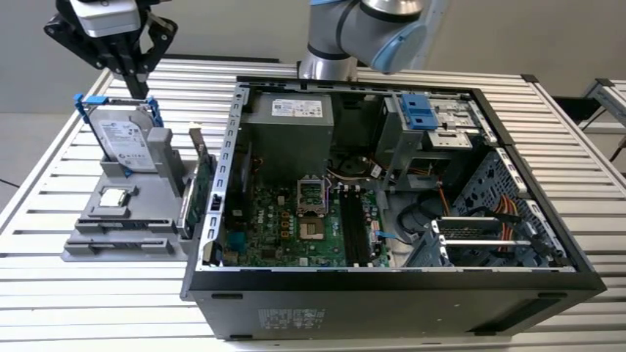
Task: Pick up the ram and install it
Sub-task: 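Reach for the ram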
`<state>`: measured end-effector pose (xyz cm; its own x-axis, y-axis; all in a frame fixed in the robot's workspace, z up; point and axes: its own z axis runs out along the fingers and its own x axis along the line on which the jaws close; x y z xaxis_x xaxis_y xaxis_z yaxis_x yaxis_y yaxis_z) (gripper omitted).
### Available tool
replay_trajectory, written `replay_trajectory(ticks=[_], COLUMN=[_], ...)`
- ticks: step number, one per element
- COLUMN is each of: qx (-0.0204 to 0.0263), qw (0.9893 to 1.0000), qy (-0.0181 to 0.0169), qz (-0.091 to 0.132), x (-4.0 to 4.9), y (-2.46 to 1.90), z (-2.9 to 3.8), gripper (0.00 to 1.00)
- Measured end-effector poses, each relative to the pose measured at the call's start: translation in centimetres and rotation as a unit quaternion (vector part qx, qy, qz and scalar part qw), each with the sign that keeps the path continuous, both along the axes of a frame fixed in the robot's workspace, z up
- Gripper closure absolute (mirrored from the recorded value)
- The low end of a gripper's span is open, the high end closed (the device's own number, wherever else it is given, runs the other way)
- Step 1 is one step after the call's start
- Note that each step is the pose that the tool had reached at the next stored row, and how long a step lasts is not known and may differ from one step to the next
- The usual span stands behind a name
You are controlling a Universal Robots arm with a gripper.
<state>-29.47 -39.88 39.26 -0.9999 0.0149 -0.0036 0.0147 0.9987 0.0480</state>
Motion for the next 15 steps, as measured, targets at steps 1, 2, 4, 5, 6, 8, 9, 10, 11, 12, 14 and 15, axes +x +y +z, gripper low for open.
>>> replay_trajectory(ticks=[1, 2, 4, 5, 6, 8, 9, 10, 11, 12, 14, 15], qx=[0.0000, 0.0000, 0.0000, 0.0000, 0.0000, 0.0000, 0.0000, 0.0000, 0.0000, 0.0000, 0.0000, 0.0000], qw=[1.0000, 1.0000, 1.0000, 1.0000, 1.0000, 1.0000, 1.0000, 1.0000, 1.0000, 1.0000, 1.0000, 1.0000], qy=[0.0000, 0.0000, 0.0000, 0.0000, 0.0000, 0.0000, 0.0000, 0.0000, 0.0000, 0.0000, 0.0000, 0.0000], qz=[0.000, 0.000, 0.001, 0.001, 0.001, 0.001, 0.001, 0.001, 0.001, 0.001, 0.001, 0.001], x=[-0.15, -0.30, -0.60, -0.78, -0.95, -1.31, -1.47, -1.65, -1.81, -1.98, -2.31, -2.48], y=[0.00, 0.00, 0.00, 0.00, 0.00, 0.00, 0.00, 0.00, 0.00, 0.00, 0.00, 0.00], z=[0.00, 0.00, 0.00, 0.00, 0.00, 0.00, 0.00, 0.00, 0.00, 0.00, 0.00, 0.00], gripper=[1.00, 1.00, 1.00, 1.00, 1.00, 1.00, 1.00, 1.00, 1.00, 1.00, 1.00, 1.00])
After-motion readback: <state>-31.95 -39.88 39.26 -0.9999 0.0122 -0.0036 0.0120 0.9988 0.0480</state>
